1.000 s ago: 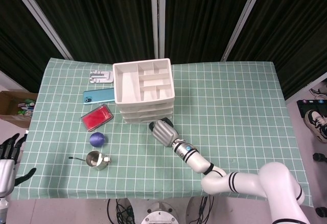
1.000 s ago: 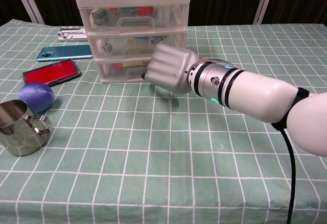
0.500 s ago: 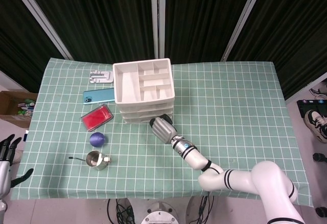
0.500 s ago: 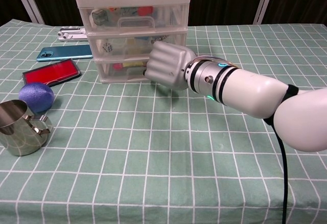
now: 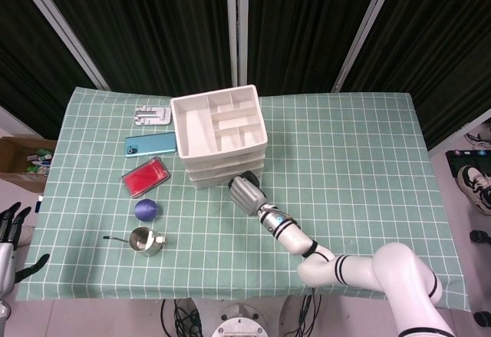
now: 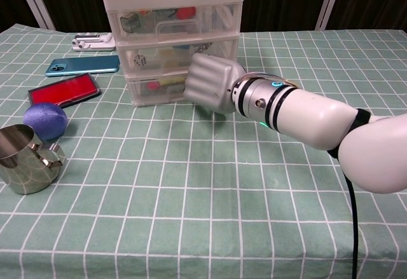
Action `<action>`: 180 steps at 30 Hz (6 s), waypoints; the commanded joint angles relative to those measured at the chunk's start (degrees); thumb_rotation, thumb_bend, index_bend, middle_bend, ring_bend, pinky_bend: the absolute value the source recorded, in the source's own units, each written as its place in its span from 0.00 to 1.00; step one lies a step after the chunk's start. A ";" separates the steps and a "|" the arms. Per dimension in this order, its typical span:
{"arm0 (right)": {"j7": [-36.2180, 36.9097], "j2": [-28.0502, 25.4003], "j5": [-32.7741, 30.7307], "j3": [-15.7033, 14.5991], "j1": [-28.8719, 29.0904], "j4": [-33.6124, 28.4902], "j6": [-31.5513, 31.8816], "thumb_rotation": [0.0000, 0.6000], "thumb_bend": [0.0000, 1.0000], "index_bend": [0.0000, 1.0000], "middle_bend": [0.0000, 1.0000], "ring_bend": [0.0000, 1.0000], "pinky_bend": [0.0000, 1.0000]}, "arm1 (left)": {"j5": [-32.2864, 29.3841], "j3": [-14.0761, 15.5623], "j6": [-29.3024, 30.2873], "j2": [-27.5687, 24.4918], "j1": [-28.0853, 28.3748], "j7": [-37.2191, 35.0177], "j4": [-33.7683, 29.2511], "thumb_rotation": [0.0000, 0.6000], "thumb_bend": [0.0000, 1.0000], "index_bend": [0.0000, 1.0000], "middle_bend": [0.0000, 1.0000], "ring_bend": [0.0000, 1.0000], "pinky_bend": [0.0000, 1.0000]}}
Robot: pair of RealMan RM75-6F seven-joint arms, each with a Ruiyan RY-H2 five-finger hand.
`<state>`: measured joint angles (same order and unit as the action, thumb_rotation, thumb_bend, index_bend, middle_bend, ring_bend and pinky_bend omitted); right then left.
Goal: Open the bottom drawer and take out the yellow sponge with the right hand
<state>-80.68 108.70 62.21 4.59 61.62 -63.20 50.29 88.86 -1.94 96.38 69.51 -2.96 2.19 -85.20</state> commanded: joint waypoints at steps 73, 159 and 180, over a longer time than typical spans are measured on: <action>36.29 -21.75 -14.62 0.00 -6.68 -32.89 -0.20 1.00 0.33 0.40 0.91 0.89 0.96 | 0.25 -0.31 -2.31 -1.00 1.30 3.44 -2.89 1.00 0.00 0.14 0.08 0.11 0.19; 38.23 -4.68 1.96 1.15 6.85 -3.66 -9.01 1.00 0.29 0.62 0.95 0.94 1.00 | -1.77 -0.21 -2.72 0.80 0.35 -0.89 1.47 1.00 0.00 0.14 0.08 0.11 0.19; 43.53 -25.12 17.79 -5.09 -6.85 -33.75 11.06 1.00 0.33 0.68 0.95 0.95 1.00 | -0.30 0.09 -1.31 0.31 -0.04 -0.99 0.93 1.00 0.00 0.14 0.08 0.11 0.19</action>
<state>-38.84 87.98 76.02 2.78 58.67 -92.26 57.43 88.52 -1.88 95.04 69.84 -3.00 1.16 -84.24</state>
